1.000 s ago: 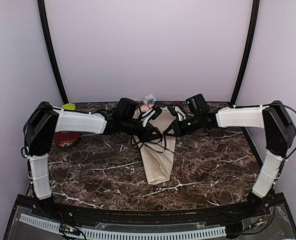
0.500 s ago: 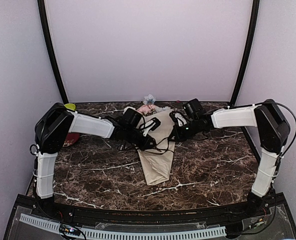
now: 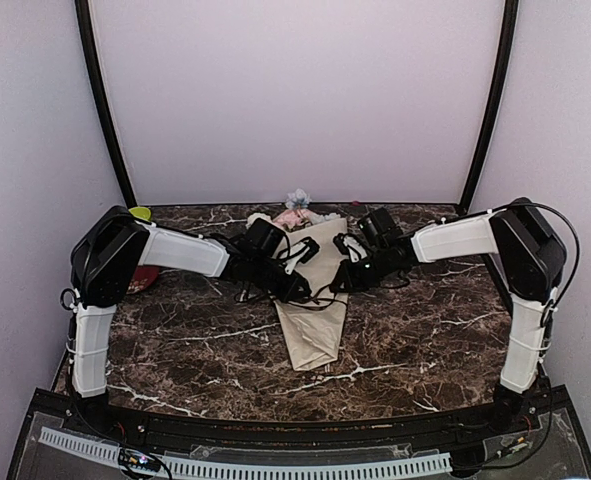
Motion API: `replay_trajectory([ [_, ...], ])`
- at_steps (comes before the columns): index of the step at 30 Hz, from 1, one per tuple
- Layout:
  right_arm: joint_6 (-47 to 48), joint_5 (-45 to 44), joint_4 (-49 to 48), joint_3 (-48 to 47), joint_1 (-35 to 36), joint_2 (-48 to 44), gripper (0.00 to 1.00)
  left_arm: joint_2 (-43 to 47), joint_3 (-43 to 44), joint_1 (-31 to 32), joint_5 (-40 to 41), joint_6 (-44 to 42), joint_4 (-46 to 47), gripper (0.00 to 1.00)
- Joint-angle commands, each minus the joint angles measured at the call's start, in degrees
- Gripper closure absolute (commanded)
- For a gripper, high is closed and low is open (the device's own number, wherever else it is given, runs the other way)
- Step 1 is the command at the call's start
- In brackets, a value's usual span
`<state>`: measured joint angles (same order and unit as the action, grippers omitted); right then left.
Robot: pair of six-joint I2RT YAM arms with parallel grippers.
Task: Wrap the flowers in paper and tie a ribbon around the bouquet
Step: Adjust the ribbon on the folded bouquet, then tie the ribbon around the folded bouquet.
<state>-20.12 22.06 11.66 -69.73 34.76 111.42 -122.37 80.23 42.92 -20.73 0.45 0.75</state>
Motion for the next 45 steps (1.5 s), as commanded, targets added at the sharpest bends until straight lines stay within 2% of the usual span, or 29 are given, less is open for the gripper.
replay_trajectory([
  [1, -0.2, 1.2, -2.5, -0.4, 0.9, 1.1, 0.84, -0.5, 0.5, 0.1, -0.7, 0.7, 0.1, 1.00],
  [9, 0.5, 1.7, -0.8, -1.7, 1.6, 2.5, 0.84, -0.8, 0.4, 0.1, -0.7, 0.6, -0.1, 1.00],
  [11, 0.5, 0.0, 0.3, -2.1, 1.6, 2.4, 1.00, -0.7, 0.7, 0.0, -0.6, 0.6, -0.5, 1.00],
  [20, 1.2, -9.1, 3.0, -1.8, 1.2, -4.3, 1.00, 0.5, 0.2, -0.5, 1.9, 0.9, -1.0, 1.00],
  [23, 1.8, -14.6, 5.1, -1.2, 1.1, -7.3, 1.00, 0.9, -0.4, -1.1, 2.4, 1.1, -1.1, 1.00],
  [26, 2.6, -21.1, 7.3, -0.4, 0.1, -9.5, 1.00, 2.9, -2.8, -2.2, 3.3, 1.7, -0.3, 1.00],
  [29, 4.5, -23.7, 8.6, 0.2, -0.6, -10.3, 1.00, 6.0, -6.1, -3.6, 3.6, 2.5, 1.7, 1.00],
  [35, 6.9, -20.3, 9.3, -0.3, -0.6, -8.8, 1.00, 10.5, -11.5, -7.2, 5.0, 3.6, 2.7, 1.00],
  [39, 9.1, -11.6, 9.0, -0.5, -0.2, -8.1, 1.00, 12.8, -15.9, -9.0, 5.1, 4.5, 4.2, 1.00],
  [45, 9.9, -14.4, 11.3, -2.5, 0.7, -5.5, 1.00, 17.4, -20.8, -10.1, 7.4, 5.8, 7.8, 1.00],
])
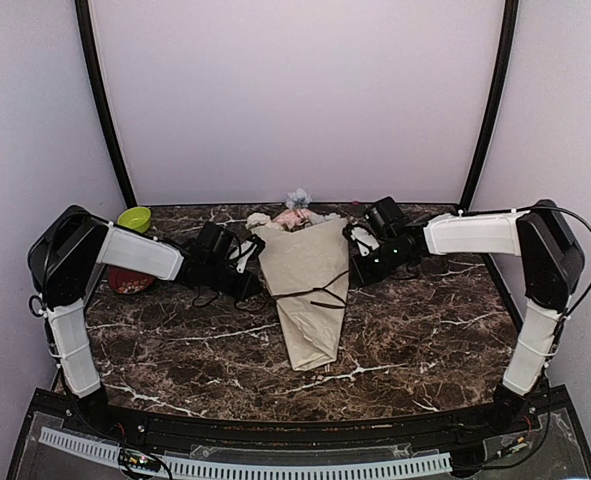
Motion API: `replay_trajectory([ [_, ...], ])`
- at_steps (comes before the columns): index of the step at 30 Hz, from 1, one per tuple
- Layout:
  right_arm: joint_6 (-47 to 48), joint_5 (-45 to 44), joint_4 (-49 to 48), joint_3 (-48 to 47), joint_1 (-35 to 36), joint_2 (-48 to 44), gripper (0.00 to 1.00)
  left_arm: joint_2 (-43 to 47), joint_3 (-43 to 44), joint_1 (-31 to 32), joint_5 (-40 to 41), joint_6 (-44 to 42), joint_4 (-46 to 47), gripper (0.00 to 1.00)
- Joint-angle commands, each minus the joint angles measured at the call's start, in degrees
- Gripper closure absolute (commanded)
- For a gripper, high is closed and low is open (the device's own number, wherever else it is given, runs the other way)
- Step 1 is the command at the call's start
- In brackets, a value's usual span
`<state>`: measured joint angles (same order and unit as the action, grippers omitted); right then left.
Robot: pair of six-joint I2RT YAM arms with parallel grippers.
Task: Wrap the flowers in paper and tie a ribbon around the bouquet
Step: Tie the ribbon around the folded bouquet.
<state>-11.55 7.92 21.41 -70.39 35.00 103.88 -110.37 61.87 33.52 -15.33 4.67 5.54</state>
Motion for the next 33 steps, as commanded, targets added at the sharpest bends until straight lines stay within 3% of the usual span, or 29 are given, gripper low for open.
replay_trajectory([
  [1, 1.3, -0.8, 1.5, -2.2, 0.6, 2.2, 1.00, 6.1, -3.0, -1.2, 2.7, 2.0, 3.3, 1.00],
  [19, 4.4, -4.9, 6.8, -10.7, 4.0, 4.9, 1.00, 10.1, -4.3, -1.6, 2.5, 2.6, 4.7, 1.00],
  [25, 6.2, -1.9, 12.8, -19.1, 10.5, 1.2, 1.00, 10.8, -5.0, -1.6, 2.6, 2.8, 4.8, 1.00],
  [33, 4.9, -1.9, 16.8, -23.3, 13.0, 0.2, 1.00, 9.9, -4.8, -1.7, 2.6, 2.7, 4.8, 1.00],
])
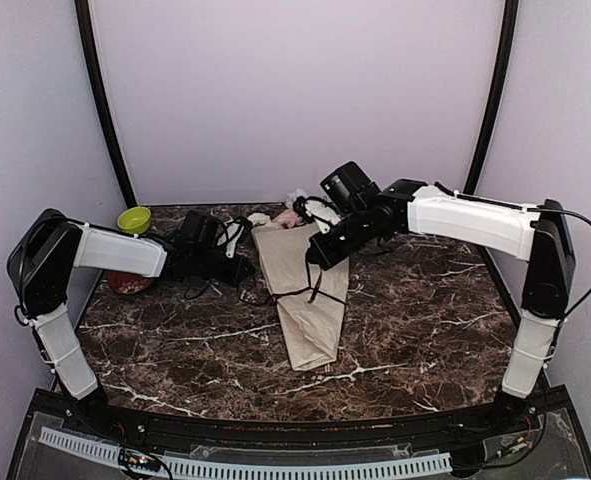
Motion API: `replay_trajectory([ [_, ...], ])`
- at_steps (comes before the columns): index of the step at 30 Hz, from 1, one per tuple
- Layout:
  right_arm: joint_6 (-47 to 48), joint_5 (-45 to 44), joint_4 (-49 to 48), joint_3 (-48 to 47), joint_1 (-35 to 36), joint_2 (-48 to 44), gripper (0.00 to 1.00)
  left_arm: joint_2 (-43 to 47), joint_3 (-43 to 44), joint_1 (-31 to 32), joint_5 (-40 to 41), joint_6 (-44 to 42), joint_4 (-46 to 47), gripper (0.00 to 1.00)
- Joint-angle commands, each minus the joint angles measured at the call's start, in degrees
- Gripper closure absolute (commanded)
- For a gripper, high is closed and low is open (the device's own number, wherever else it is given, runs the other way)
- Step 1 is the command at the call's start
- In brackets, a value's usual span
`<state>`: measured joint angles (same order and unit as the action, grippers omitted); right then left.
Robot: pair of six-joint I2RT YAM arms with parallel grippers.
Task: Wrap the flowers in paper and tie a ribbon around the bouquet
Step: Tie the ribbon around the folded bouquet.
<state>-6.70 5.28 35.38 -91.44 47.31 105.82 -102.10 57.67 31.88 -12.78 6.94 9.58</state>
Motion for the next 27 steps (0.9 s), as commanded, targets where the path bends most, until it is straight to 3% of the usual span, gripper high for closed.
replay_trajectory([
  [1, 0.4, 1.7, 3.2, -3.3, 1.3, -2.0, 1.00, 1.6, -0.5, 0.0, 0.0, 0.4, 0.6, 1.00],
  [7, 0.8, 6.1, 2.9, -8.8, 1.9, -3.9, 1.00, 1.4, -0.5, 0.0, 0.2, 0.3, 0.5, 1.00],
  [19, 1.3, 4.8, 3.4, -10.4, 2.0, -0.8, 1.00, 3.7, -1.4, 0.0, -2.4, 1.8, 1.5, 1.00],
  [27, 2.3, 3.7, 2.4, -11.1, 1.9, 1.0, 1.00, 11.0, -4.4, 2.8, -2.4, 4.3, 3.6, 1.00],
])
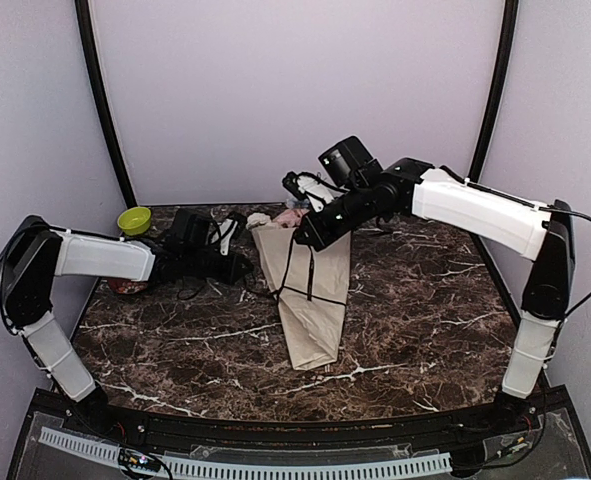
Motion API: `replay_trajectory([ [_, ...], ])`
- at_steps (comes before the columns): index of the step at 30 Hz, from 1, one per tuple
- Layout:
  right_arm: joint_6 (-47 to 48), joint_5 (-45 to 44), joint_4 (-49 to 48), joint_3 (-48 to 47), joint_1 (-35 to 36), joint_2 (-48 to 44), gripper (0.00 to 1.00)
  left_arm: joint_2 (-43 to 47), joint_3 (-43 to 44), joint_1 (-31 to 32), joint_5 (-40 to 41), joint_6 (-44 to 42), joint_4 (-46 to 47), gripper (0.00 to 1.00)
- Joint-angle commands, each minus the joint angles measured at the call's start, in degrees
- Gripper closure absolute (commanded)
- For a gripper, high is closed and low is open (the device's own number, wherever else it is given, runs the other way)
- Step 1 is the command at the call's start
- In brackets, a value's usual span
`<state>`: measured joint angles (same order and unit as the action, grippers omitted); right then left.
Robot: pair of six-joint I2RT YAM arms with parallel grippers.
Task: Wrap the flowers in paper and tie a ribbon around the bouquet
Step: Tie the ribbon around the folded bouquet.
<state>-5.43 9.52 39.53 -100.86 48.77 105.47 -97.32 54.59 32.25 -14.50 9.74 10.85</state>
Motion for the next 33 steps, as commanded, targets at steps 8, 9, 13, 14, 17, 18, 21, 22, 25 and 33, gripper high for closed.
replay_trajectory([
  [8, 1.2, -2.7, -3.0, -6.9, 0.5, 5.3, 1.00, 6.3, 4.2, 7.7, 2.0, 0.2, 0.5, 1.00],
  [9, 1.2, -3.1, -3.1, -7.1, 0.4, 5.3, 1.00, 6.5, 4.4, 7.7, 2.3, 0.1, 0.4, 1.00],
  [13, -1.4, -7.6, -4.7, -1.5, -4.2, 2.4, 1.00, 8.1, 2.2, 3.3, 7.4, 2.7, -4.1, 1.00],
  [14, -3.7, -8.5, -6.2, 3.8, -9.3, -0.2, 1.00, 9.8, -1.0, -2.0, 8.1, 5.7, -5.3, 1.00],
  [17, -11.3, -7.0, -16.2, 28.0, -32.2, -10.5, 1.00, 18.5, -18.2, -26.8, 3.2, 13.1, -3.9, 1.00],
  [18, -12.8, -6.6, -18.8, 34.6, -39.7, -12.5, 1.00, 21.2, -23.6, -35.1, 1.0, 14.5, -3.3, 1.00],
  [21, -16.7, -3.7, -27.6, 50.0, -53.7, -17.2, 1.00, 27.3, -34.1, -44.6, -0.3, 20.7, 1.6, 1.00],
  [22, -17.3, -3.7, -29.7, 52.9, -56.1, -17.4, 1.00, 27.4, -35.8, -45.3, 0.5, 21.1, 1.2, 1.00],
  [25, -17.4, -2.0, -30.9, 54.9, -56.9, -15.2, 1.00, 25.1, -37.8, -47.7, -2.3, 21.1, 2.6, 1.00],
  [33, -17.1, -2.1, -30.7, 52.7, -51.8, -14.6, 1.00, 25.4, -36.3, -47.6, -5.5, 19.7, 2.6, 1.00],
])
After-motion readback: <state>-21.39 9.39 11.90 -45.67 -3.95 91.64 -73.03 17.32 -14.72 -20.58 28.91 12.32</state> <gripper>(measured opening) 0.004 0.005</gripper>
